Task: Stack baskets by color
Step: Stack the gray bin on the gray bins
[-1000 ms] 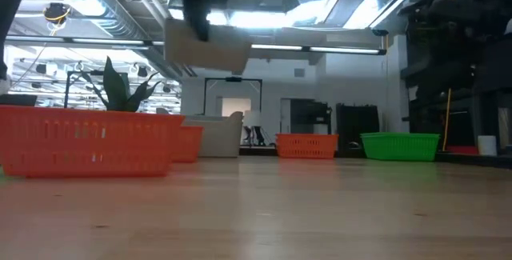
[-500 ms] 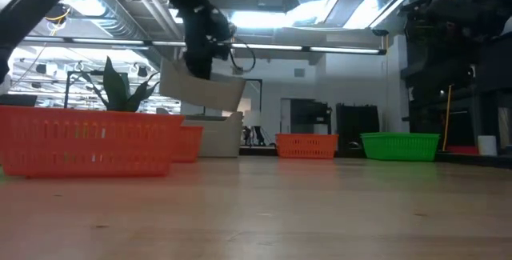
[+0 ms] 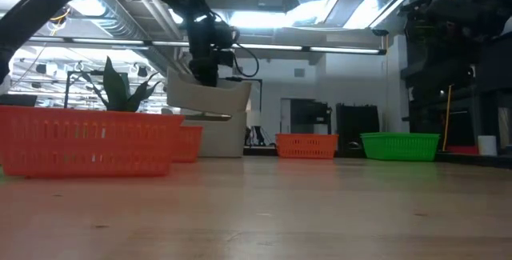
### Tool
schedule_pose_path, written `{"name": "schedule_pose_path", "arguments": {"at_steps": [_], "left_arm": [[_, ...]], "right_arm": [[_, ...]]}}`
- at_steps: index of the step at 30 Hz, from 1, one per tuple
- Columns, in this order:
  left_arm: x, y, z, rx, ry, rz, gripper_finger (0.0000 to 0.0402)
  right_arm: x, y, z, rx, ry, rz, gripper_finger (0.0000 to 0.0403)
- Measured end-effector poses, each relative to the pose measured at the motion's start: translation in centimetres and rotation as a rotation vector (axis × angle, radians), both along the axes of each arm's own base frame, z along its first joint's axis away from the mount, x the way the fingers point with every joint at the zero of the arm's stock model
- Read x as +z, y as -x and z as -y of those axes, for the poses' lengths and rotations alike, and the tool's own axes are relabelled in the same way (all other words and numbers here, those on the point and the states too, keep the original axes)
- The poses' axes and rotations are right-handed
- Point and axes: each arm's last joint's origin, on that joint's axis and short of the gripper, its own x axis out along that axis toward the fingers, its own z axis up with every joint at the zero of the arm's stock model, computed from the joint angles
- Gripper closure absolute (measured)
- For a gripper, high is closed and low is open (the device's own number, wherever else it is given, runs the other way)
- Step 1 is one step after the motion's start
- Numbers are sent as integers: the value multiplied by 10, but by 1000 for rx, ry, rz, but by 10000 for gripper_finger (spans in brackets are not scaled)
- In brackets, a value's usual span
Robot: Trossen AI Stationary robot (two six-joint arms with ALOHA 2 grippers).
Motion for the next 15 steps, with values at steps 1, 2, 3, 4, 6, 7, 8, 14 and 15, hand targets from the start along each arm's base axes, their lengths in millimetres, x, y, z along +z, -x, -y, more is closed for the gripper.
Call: {"name": "schedule_pose_path", "arguments": {"at_steps": [1, 2, 3, 4, 6, 7, 8, 14, 15], "left_arm": [[-3, -1, -1, -1, 7, -3, 402], [-6, -2, -2, -2, 17, -9, 402], [-11, -3, -3, -2, 28, -17, 402], [-16, -5, -4, -4, 35, -24, 402], [-25, -8, -6, 3, 53, -40, 402], [-30, -10, -7, 21, 60, -46, 401], [-33, -11, -9, 44, 60, -53, 400], [-33, -18, -5, 60, 35, -60, 372], [-32, -19, -4, 59, 30, -62, 368]], "right_arm": [[0, 0, 0, 0, 0, 0, 350], [0, 0, 0, 0, 0, 0, 350], [0, 0, 0, 0, 0, 0, 350], [0, 0, 0, 0, 0, 0, 350], [0, 0, 0, 0, 0, 0, 350], [0, 0, 0, 0, -1, 0, 350], [0, 0, 0, 0, -1, 0, 350], [0, 0, 0, 0, -1, 0, 350], [0, 0, 0, 0, -1, 0, 350]]}}
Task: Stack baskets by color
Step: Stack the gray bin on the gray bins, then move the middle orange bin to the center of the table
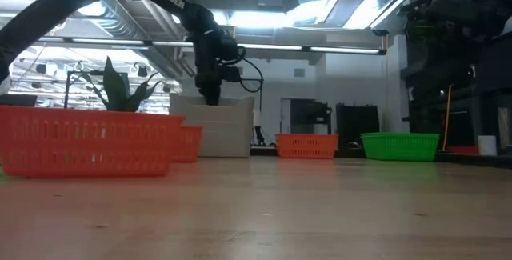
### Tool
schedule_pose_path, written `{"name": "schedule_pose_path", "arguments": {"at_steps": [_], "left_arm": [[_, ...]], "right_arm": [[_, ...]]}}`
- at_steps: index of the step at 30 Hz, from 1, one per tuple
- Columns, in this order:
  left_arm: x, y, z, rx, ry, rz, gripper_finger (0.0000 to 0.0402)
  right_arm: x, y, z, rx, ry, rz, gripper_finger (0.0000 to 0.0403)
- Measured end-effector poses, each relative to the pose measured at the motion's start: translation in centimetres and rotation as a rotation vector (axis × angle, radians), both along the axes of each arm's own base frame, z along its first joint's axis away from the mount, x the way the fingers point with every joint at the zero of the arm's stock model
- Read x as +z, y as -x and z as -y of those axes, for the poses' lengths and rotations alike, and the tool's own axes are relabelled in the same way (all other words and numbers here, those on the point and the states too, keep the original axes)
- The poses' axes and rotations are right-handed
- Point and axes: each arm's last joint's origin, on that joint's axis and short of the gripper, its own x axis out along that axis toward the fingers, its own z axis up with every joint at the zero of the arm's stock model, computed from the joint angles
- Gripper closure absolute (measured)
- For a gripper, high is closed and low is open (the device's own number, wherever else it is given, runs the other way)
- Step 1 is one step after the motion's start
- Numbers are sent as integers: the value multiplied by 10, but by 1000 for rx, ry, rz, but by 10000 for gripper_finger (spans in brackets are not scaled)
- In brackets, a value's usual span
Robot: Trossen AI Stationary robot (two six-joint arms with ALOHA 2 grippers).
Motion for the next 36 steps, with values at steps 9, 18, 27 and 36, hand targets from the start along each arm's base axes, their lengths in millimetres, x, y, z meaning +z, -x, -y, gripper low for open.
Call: {"name": "schedule_pose_path", "arguments": {"at_steps": [9, 18, 27, 36], "left_arm": [[33, -8, 9, 52, -56, -19, 351], [72, -13, 64, 291, 198, -103, 352], [64, -39, 140, 306, 299, -139, 372], [42, 10, 248, 349, 157, -217, 400]], "right_arm": [[0, 0, 0, 0, 0, 0, 350], [0, 0, 0, 0, 0, 0, 350], [-1, 1, 0, 4, -6, -8, 350], [0, 0, 0, 20, 6, -11, 350]]}}
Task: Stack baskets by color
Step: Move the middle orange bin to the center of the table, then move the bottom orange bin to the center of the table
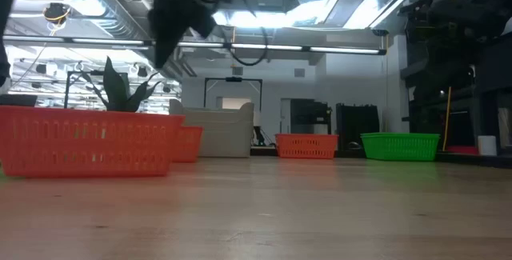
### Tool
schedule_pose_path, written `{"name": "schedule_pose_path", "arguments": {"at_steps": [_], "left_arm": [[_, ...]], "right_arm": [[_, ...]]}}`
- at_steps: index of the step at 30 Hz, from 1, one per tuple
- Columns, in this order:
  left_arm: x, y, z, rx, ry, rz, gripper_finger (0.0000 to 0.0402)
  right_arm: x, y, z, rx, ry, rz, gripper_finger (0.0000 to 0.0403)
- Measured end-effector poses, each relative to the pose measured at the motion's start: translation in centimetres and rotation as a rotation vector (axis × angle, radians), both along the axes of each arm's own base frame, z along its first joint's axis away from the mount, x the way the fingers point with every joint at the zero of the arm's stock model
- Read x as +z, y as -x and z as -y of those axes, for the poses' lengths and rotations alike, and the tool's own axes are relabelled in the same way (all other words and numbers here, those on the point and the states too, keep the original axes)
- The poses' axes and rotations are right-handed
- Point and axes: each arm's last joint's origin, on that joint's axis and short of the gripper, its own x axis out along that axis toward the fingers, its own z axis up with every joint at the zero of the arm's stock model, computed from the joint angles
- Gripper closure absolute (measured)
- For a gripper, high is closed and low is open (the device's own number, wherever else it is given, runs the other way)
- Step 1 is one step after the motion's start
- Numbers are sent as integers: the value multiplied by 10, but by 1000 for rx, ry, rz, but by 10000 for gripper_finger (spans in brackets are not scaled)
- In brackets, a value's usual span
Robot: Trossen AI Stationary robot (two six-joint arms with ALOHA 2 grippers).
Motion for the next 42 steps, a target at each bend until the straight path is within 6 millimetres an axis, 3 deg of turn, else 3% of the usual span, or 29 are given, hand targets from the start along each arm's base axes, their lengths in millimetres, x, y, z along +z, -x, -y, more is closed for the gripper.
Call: {"name": "schedule_pose_path", "arguments": {"at_steps": [3, 6, 10, 15, 19, 21, 23, 26, 32, 38, 42], "left_arm": [[-30, 23, 21, 48, -56, 99, 401], [-57, 25, 29, 79, -137, 286, 401], [-77, 24, 28, 106, -154, 304, 401], [-102, 4, 13, 98, -223, 278, 401], [-115, -41, -10, 42, -261, 448, 401], [-106, -71, -17, 9, -300, 597, 402], [-80, -94, -17, -76, -322, 715, 402], [-44, -104, -2, -193, -327, 681, 401], [-2, -75, 37, -135, -276, 391, 401], [-6, -41, 98, 20, 56, 115, 401], [-28, -31, 140, 101, 34, 52, 401]], "right_arm": [[1, -1, 0, 4, 1, 9, 350], [1, -1, 0, 24, 18, 5, 350], [1, -1, 0, 29, 22, 4, 350], [1, -1, 0, 25, 19, 8, 350], [1, -3, 0, 23, 20, 24, 350], [2, -4, 0, 23, 21, 28, 350], [2, -4, 0, 21, 20, 36, 350], [2, -5, -1, 22, 12, 43, 350], [1, -5, -1, 38, 34, 20, 350], [1, -5, -1, 64, 57, 15, 350], [1, -5, -1, 80, 70, 12, 350]]}}
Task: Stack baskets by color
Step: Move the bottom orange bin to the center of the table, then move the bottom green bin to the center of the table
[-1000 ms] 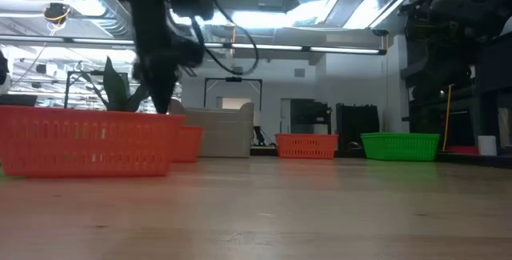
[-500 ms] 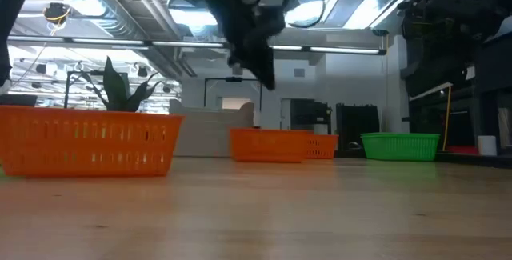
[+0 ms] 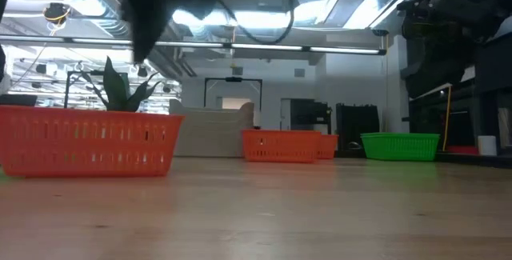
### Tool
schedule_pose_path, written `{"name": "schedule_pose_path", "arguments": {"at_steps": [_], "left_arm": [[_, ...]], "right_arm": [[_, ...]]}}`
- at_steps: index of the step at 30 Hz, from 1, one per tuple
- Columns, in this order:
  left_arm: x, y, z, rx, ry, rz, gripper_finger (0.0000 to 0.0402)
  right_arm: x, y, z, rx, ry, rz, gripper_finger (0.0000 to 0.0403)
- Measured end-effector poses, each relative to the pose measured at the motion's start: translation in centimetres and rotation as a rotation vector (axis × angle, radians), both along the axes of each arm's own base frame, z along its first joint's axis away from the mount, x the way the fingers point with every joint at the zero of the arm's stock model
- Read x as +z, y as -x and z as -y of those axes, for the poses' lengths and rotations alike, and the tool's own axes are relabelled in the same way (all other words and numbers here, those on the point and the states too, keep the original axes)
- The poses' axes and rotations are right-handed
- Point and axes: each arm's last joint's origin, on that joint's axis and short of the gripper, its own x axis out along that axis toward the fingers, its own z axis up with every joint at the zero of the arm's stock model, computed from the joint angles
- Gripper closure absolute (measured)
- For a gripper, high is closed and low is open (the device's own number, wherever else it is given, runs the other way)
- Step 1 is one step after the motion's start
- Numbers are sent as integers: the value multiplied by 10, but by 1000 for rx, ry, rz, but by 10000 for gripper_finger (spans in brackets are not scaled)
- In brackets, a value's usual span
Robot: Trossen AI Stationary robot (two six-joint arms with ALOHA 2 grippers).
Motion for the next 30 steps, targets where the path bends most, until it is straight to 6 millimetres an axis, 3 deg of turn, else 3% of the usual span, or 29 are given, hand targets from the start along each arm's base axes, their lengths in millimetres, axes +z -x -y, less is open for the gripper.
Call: {"name": "schedule_pose_path", "arguments": {"at_steps": [3, 7, 10, 12, 14, 17, 20, 22, 24, 30], "left_arm": [[-20, 6, 18, 25, -57, 20, 401], [-52, 8, 27, 100, 23, 49, 401], [-77, 4, 27, 87, 52, 130, 401], [-85, -7, 17, 40, -5, 273, 401], [-81, -28, -4, 7, -182, 496, 401], [-57, -57, -40, 29, -448, 794, 401], [-34, -61, -50, -93, -463, 918, 401], [-15, -58, -45, -143, -408, 955, 401], [-11, -48, -39, -153, -375, 893, 401], [-23, -15, -22, -35, -337, 625, 401]], "right_arm": [[0, 0, 0, 10, 8, -2, 350], [0, 0, 0, 25, 21, -6, 350], [0, 0, 0, 43, 36, -9, 350], [0, 0, 0, 41, 34, -9, 350], [0, 0, 0, 39, 32, -7, 350], [1, -2, 0, 34, 26, 14, 350], [1, -1, 0, 17, 4, 17, 350], [1, -1, -1, 7, -13, 16, 350], [1, -1, -1, 9, -15, 15, 350], [1, -1, -1, 14, -11, 13, 350]]}}
